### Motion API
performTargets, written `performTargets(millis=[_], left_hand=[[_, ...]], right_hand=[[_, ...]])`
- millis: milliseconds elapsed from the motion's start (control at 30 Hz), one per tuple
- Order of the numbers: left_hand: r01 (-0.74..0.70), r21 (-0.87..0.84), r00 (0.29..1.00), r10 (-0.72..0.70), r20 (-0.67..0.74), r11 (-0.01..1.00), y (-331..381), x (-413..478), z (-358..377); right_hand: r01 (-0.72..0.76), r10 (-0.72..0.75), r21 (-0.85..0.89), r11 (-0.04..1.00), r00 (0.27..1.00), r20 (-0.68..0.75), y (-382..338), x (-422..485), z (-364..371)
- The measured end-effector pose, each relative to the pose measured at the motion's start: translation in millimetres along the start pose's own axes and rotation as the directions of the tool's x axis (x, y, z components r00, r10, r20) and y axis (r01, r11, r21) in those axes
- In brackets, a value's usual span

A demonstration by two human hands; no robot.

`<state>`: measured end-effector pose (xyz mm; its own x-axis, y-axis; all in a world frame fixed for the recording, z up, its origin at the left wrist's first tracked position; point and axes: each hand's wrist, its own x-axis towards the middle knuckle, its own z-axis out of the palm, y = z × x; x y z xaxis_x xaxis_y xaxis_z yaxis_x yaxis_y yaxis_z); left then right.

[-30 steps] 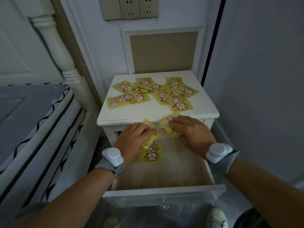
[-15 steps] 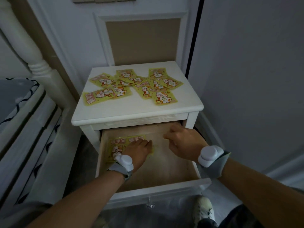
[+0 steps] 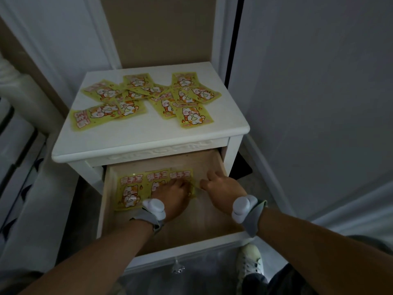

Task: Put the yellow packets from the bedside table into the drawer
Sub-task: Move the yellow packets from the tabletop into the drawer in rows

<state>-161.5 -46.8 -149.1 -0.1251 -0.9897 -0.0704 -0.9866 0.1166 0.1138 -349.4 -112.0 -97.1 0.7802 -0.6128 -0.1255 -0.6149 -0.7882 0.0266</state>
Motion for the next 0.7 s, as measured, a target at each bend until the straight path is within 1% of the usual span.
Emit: performTargets(millis=[133,233,367,433,533,600,700], left_hand=[[0.021,-0.011,0.999,-0.021,0.031,1.0,-4.6,-3.2,2.3],[0.013,-0.001,0.999,-0.013,0.035,1.0,-6.1,-6.3,6.1],[0.016,-0.046,1.0,-0.015,0.018,0.999,-6.3,-7.1,7.0],[0.018,-0.055,1.0,-0.017,0.023,0.998,-6.3,-8.1,5.6],[-0.012,-0.038,1.0,0.013,0.012,0.999,-6.7,-10.9,4.0],[-0.022,-0.012,1.0,0.022,-0.012,1.0,-7.0,-12.4,3.5],[-0.002,0.006,1.0,0.002,0.006,1.0,-6.3,-12.4,0.4]], right_hand=[[-0.008,0.009,-0.013,1.0,0.997,0.078,-4.6,2.9,9.1],[-0.021,0.016,0.037,0.999,0.993,0.119,-4.7,5.6,15.1],[-0.055,0.041,0.081,0.995,0.984,0.172,-6.8,8.9,17.0],[-0.094,0.08,0.07,0.993,0.98,0.182,-9.8,10.6,18.3],[-0.151,0.131,0.1,0.983,0.975,0.18,-14.1,14.0,20.6],[-0.162,0.143,0.094,0.982,0.973,0.179,-15.5,17.6,21.4],[-0.176,0.154,0.095,0.98,0.967,0.205,-16.8,21.7,20.1]])
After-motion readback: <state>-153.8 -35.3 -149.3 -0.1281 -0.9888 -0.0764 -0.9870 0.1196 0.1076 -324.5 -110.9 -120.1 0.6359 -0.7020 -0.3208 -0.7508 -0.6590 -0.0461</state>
